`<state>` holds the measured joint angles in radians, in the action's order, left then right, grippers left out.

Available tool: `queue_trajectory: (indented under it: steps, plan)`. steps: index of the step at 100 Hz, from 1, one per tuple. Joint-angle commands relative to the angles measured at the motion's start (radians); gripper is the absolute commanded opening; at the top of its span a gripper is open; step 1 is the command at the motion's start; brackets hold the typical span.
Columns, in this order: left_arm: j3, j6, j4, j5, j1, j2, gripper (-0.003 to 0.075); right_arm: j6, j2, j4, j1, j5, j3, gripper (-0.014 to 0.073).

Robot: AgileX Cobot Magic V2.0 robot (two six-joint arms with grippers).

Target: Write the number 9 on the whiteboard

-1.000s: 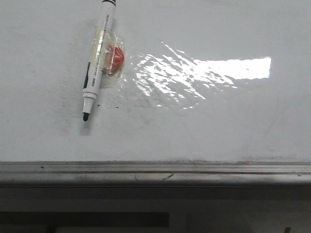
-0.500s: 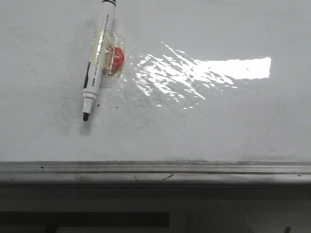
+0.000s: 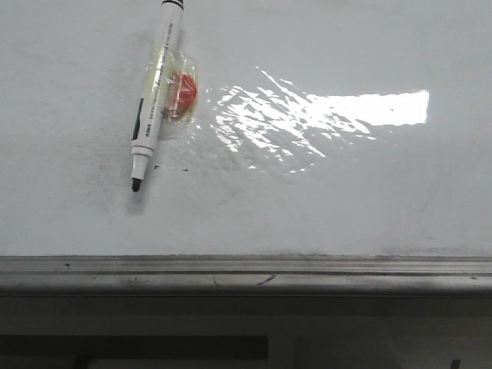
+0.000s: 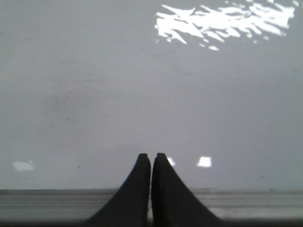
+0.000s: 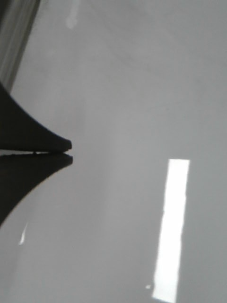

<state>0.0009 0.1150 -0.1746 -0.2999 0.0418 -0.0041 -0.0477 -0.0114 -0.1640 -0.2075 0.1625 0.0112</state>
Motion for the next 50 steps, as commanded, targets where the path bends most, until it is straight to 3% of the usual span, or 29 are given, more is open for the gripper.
queue_trajectory:
  steps: [1, 13, 27, 34, 43, 50]
  plan:
    - [0.018, -0.007, -0.222, 0.128, 0.001, -0.028, -0.0020, 0.000, -0.014, 0.001, 0.006, -0.163, 0.029, -0.0061]
    - [0.018, -0.007, -0.648, 0.205, 0.001, -0.028, -0.0020, -0.023, -0.014, 0.148, 0.006, -0.226, 0.029, -0.0061]
    - [0.018, -0.007, -0.943, 0.229, 0.001, -0.028, -0.0020, -0.023, -0.014, 0.295, 0.006, -0.236, 0.029, -0.0061]
    - [0.018, -0.005, -1.016, 0.229, 0.001, -0.028, -0.0020, -0.023, -0.014, 0.417, 0.006, -0.275, 0.027, -0.0061]
    - [0.006, 0.014, -1.004, 0.203, 0.003, -0.028, -0.0020, -0.047, -0.014, 0.618, 0.006, -0.374, -0.009, -0.0063]
    - [-0.035, 0.086, -0.994, 0.137, 0.014, -0.026, -0.0020, -0.049, -0.014, 0.650, 0.006, -0.388, -0.085, -0.0063]
